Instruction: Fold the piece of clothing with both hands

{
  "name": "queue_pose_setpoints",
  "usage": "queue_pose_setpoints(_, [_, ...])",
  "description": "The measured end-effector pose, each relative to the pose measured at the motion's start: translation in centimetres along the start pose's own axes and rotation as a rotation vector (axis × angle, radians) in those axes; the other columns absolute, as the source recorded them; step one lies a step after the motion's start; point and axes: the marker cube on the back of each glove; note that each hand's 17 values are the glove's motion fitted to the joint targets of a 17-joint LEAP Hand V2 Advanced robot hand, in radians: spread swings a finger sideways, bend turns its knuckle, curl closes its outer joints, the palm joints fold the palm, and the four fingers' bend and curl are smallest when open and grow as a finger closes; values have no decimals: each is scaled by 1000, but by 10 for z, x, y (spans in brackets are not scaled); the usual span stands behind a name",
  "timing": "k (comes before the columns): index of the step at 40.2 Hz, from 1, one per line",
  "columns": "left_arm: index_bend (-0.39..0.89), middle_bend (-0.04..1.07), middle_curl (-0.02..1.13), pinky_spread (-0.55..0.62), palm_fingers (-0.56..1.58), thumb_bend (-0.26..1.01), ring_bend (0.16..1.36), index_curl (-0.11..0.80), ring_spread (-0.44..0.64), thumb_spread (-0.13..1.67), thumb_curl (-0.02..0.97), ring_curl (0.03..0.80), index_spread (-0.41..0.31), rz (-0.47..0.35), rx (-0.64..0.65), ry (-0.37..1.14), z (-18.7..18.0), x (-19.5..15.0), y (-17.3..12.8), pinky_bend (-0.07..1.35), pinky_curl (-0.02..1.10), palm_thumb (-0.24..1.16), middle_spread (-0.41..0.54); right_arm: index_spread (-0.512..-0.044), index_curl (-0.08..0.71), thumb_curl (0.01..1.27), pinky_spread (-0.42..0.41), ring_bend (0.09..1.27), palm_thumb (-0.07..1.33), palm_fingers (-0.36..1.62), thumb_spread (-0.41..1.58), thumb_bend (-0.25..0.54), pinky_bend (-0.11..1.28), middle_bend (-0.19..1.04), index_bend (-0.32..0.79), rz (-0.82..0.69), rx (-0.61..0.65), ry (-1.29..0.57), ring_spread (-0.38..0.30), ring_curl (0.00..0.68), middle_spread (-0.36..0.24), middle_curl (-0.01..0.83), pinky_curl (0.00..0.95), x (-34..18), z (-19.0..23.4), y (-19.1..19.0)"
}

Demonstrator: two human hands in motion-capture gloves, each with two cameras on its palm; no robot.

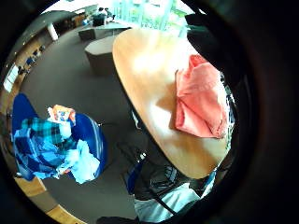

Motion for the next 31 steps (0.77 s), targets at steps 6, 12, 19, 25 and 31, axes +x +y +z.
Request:
queue_pose_setpoints(6, [163,201,389,286,387,121,556,345,165,1572,205,305,-102,90,-11,-143,8,26,-3,444,337,221,-1,-344,311,547,-53,345,851,576,1079,-39,575,222,286,282,101,274,-125,296,-105,267,290,25,-83,51])
queue_pose_setpoints(12, [156,201,393,295,402,114,536,350,160,1562,208,303,-108,155,-58,-385,17,57,-5,416,330,211,-17,-346,333,511,75,284,760,562,1180,-34,502,245,233,526,119,685,-48,290,-96,302,280,59,-141,89])
queue_pose_setpoints(19, [149,195,397,310,406,97,527,349,158,1538,211,304,-113,178,-104,-492,28,71,-9,388,323,194,-25,-352,348,479,176,227,678,528,1247,-24,445,224,190,562,140,741,21,285,-92,319,277,63,-157,102])
queue_pose_setpoints(25, [133,192,400,324,388,72,530,341,157,1504,210,307,-113,165,-194,-492,22,78,5,381,322,171,-28,-361,352,458,215,195,639,500,1273,-22,414,190,179,538,124,762,54,282,-83,326,276,51,-153,105])
queue_pose_setpoints(31, [135,190,398,332,387,60,532,334,157,1490,212,307,-112,166,-186,-530,18,73,10,380,322,167,-29,-364,360,442,235,180,617,491,1287,-20,398,180,183,499,109,770,69,277,-81,329,283,40,-143,105])
